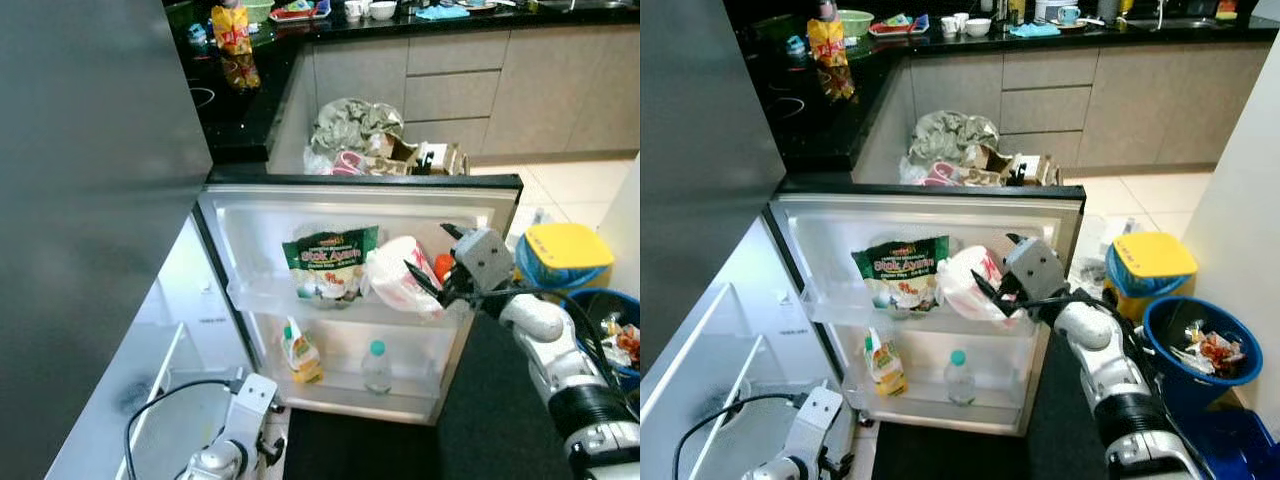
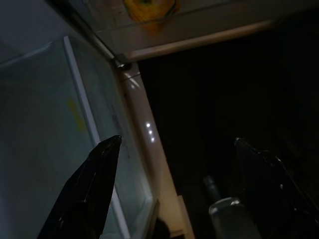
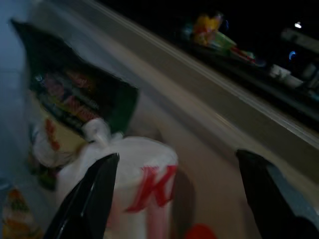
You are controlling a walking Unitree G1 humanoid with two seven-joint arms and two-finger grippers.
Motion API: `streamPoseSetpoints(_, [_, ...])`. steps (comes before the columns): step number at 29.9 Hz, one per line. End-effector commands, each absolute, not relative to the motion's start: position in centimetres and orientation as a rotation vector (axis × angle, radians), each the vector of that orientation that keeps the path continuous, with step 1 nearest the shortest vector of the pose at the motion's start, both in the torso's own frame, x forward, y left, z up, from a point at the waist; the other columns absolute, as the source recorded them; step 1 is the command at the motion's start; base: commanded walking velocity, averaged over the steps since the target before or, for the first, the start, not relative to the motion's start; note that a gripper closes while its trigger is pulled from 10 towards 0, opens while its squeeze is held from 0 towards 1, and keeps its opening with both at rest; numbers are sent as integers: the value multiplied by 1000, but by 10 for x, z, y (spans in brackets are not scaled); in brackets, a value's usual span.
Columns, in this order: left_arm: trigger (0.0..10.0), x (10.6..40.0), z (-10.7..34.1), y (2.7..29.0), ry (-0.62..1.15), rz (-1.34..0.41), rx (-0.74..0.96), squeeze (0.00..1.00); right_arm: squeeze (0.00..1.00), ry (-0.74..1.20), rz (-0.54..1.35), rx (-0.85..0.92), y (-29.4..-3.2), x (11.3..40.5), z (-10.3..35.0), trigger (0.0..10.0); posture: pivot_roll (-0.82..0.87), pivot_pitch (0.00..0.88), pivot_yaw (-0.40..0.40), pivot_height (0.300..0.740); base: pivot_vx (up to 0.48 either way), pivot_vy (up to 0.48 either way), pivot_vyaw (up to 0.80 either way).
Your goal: Restocking fridge
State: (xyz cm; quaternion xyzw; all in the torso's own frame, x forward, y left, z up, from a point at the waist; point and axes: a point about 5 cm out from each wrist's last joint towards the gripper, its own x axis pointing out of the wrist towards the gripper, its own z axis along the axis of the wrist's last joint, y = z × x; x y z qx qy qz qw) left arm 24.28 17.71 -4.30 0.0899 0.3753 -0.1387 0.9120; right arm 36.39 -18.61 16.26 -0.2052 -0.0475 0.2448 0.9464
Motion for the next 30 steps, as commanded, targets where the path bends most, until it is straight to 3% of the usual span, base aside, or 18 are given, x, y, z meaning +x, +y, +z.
streamPoseSetpoints(1, [10000,239,-45,179,771,-271,169,0,0,-88,489,-376,-189,367,166,10000,-74,78,32,740,0,0,0])
streamPoseSetpoints(6, [10000,237,-45,184,764,-259,173,0,0,-27,616,-195,-183,379,185,10000,-73,90,25,740,0,0,0])
streamPoseSetpoints(12, [10000,234,-47,184,767,-259,165,0,0,20,766,-156,-171,381,193,10000,-79,94,27,740,0,0,0])
streamPoseSetpoints(20, [10000,233,-47,182,765,-265,158,0,0,181,960,-395,-167,377,190,10000,-88,96,19,740,0,0,0])
streamPoseSetpoints(30, [10000,231,-49,181,767,-261,154,0,0,289,942,-670,-186,379,184,10000,-101,97,1,740,0,0,0])
